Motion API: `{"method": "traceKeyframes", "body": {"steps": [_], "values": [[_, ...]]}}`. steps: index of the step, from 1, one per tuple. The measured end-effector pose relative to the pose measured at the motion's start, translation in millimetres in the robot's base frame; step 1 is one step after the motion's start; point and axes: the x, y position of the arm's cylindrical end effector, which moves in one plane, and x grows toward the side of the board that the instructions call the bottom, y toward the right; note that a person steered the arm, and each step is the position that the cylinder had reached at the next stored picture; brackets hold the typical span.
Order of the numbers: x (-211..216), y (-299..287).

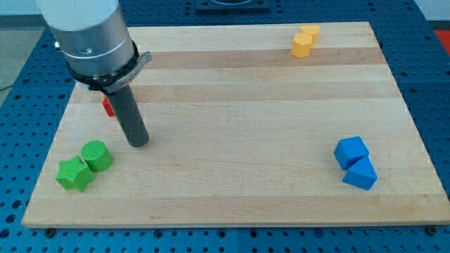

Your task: Move your arm diagonally to the green circle

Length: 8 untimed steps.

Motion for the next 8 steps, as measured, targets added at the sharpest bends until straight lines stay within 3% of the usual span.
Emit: {"method": "traceKeyframes", "body": {"steps": [1,2,4,7,8], "values": [[-4,1],[-35,23],[-26,15],[-10,-146],[-10,-147]]}}
